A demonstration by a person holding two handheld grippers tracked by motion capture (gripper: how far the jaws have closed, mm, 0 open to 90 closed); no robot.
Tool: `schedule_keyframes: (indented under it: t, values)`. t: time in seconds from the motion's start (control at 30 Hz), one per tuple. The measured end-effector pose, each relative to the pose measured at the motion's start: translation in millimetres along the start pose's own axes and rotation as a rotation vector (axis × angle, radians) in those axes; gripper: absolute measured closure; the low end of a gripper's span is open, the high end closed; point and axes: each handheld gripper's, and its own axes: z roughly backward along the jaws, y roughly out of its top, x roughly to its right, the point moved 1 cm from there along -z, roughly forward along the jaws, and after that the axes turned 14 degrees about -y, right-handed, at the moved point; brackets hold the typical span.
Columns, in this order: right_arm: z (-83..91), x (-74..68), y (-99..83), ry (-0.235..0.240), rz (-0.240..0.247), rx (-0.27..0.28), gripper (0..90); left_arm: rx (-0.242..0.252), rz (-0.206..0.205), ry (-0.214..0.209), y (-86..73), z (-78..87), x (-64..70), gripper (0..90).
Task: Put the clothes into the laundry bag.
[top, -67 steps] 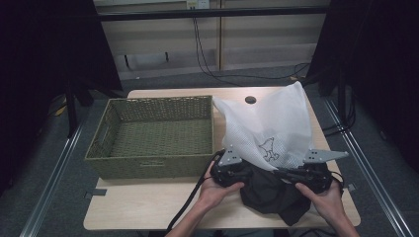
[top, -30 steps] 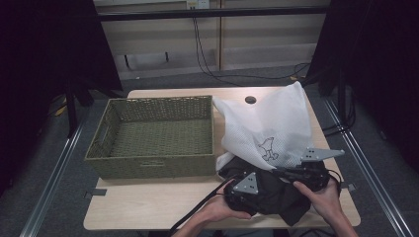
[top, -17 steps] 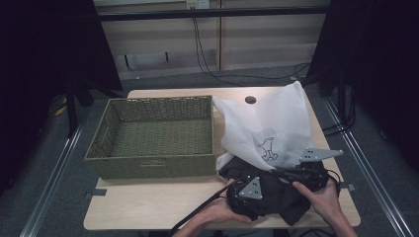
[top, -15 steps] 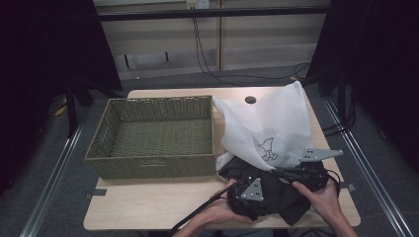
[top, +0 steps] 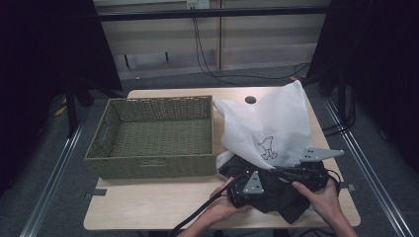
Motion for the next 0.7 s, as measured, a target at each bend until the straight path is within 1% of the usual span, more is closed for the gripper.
schedule_keyframes:
  t: [0.13, 0.17, 0.2, 0.23, 0.27, 0.3, 0.33, 0.4, 0.43, 0.47, 0.5, 0.53, 0.57, 0.6, 0.63, 0.67, 0.7]
  values:
    - [6.9, -1.0, 9.3, -0.001, 0.007, 0.027, 88.8, 0.049, 0.052, -0.002, 2.1, 5.2, -4.5, 85.9]
    - [8.3, -1.4, 11.9, -0.001, 0.009, 0.034, 88.8, 0.072, 0.071, -0.003, 2.6, 6.8, -5.9, 85.9]
    - [9.4, -1.8, 14.7, 0.004, 0.007, 0.043, 88.8, 0.084, 0.078, -0.011, 2.8, 8.6, -8.8, 86.0]
    - [10.5, -2.4, 17.7, 0.009, 0.006, 0.051, 88.8, 0.093, 0.096, -0.005, 3.3, 10.4, -10.8, 86.0]
    - [11.5, -3.4, 20.9, 0.01, 0.012, 0.056, 88.9, 0.128, 0.116, -0.011, 3.8, 10.9, -13.5, 86.1]
    - [12.7, -4.6, 24.6, 0.011, 0.022, 0.061, 88.8, 0.142, 0.127, -0.014, 5.1, 12.6, -16.3, 86.1]
    - [14.4, -6.2, 28.8, 0.013, 0.024, 0.068, 88.8, 0.17, 0.131, -0.001, 7.0, 13.8, -18.0, 86.1]
    - [18.3, -9.2, 38.4, 0.024, 0.032, 0.089, 88.9, 0.206, 0.147, -0.003, 13.2, 17.3, -21.7, 86.1]
    - [20.5, -10.9, 43.3, 0.024, 0.042, 0.099, 88.9, 0.227, 0.155, 0.009, 17.4, 19.5, -22.9, 86.2]
    - [22.8, -12.7, 48.5, 0.034, 0.042, 0.114, 88.9, 0.234, 0.153, 0.004, 22.4, 22.4, -25.2, 86.1]
    - [25.1, -14.6, 54.1, 0.044, 0.049, 0.129, 88.9, 0.259, 0.161, 0.01, 28.0, 24.9, -26.0, 86.2]
    - [27.6, -17.2, 59.9, 0.042, 0.058, 0.139, 88.9, 0.275, 0.158, 0.02, 34.1, 28.7, -26.8, 86.2]
    - [30.0, -19.6, 65.7, 0.042, 0.071, 0.149, 88.9, 0.295, 0.159, 0.018, 40.7, 32.3, -27.4, 86.2]
    - [32.4, -22.2, 71.4, 0.05, 0.075, 0.163, 88.9, 0.305, 0.15, 0.04, 47.0, 36.9, -28.3, 86.2]
    - [35.1, -24.5, 76.9, 0.055, 0.084, 0.173, 88.9, 0.322, 0.147, 0.049, 53.3, 41.7, -29.7, 86.2]
    - [38.1, -27.2, 82.1, 0.052, 0.091, 0.181, 89.0, 0.325, 0.146, 0.064, 58.9, 47.7, -31.9, 86.2]
    - [41.2, -29.8, 86.4, 0.05, 0.098, 0.191, 88.9, 0.357, 0.152, 0.082, 63.6, 53.0, -34.6, 86.2]
